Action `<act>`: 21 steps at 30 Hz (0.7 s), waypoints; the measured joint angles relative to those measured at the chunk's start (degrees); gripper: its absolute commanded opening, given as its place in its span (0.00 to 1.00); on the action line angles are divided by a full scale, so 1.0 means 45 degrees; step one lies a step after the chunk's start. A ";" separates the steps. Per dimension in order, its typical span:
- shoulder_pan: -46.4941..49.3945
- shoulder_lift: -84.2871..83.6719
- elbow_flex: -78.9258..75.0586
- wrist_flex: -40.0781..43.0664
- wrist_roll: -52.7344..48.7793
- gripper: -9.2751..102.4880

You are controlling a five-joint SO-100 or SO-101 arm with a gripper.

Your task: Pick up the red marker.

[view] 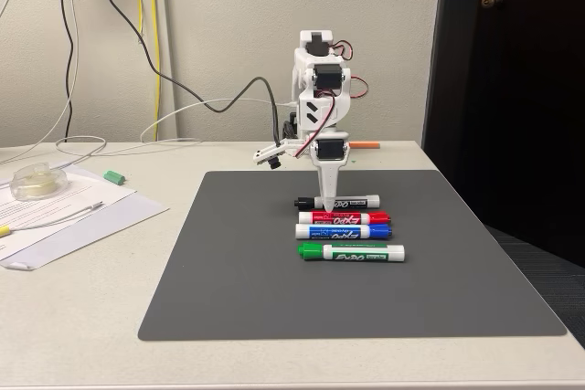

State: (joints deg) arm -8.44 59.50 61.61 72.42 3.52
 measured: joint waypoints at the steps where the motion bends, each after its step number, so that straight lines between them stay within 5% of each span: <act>1: 0.0000 -0.0098 0.0000 -0.0059 0.0000 0.24; 21: -0.0195 -0.1230 -0.0234 -0.0332 0.0000 0.21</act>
State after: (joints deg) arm -9.32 53.96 60.56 70.93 3.52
